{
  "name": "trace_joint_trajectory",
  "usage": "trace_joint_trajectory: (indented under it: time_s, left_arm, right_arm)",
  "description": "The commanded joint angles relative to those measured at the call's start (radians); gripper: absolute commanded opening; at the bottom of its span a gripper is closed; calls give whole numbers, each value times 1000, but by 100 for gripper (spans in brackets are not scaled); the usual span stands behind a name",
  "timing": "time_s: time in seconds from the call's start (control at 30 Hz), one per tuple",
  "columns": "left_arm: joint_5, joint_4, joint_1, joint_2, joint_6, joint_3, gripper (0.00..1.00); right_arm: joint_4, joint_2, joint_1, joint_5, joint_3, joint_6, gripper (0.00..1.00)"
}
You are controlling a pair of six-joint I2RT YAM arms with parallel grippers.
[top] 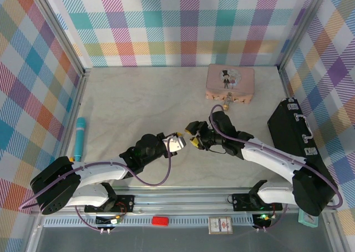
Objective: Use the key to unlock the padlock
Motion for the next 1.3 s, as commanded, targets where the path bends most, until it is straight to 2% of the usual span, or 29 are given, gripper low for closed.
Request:
trace_joint_trajectory:
  time_s: [0.0, 0.57, 1.27]
  left_arm:
    - [28, 27, -11, 11, 13, -8, 0]
    - [26, 10, -13, 30, 17, 4, 0]
    - [-4, 11, -13, 48, 22, 11, 0]
  right_arm:
    - [63, 17, 9, -18, 29, 22, 51]
    - [119, 72, 14, -53, 43, 28, 30]
    - [131, 105, 19, -79, 31, 22, 17]
